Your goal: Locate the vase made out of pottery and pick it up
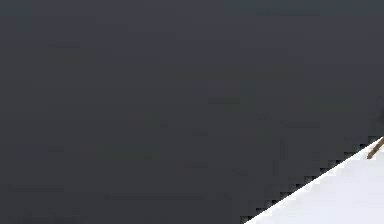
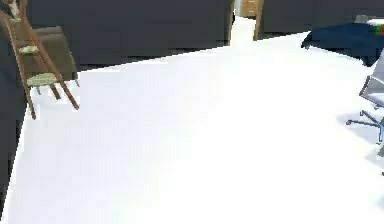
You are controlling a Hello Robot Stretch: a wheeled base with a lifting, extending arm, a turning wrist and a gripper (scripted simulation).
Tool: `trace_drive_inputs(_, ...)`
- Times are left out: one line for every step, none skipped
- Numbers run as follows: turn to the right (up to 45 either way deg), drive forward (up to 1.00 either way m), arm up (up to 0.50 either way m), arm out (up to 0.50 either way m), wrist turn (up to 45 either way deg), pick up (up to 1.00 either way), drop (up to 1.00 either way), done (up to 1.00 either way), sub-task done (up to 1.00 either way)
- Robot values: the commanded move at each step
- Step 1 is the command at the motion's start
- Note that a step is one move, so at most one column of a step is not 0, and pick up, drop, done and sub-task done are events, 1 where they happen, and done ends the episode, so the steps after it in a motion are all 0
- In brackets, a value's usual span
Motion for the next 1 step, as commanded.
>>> trace_drive_inputs(45.0, 0.0, 0.0, 0.0, 0.0, 0.0, 0.0, 0.0, 0.0)
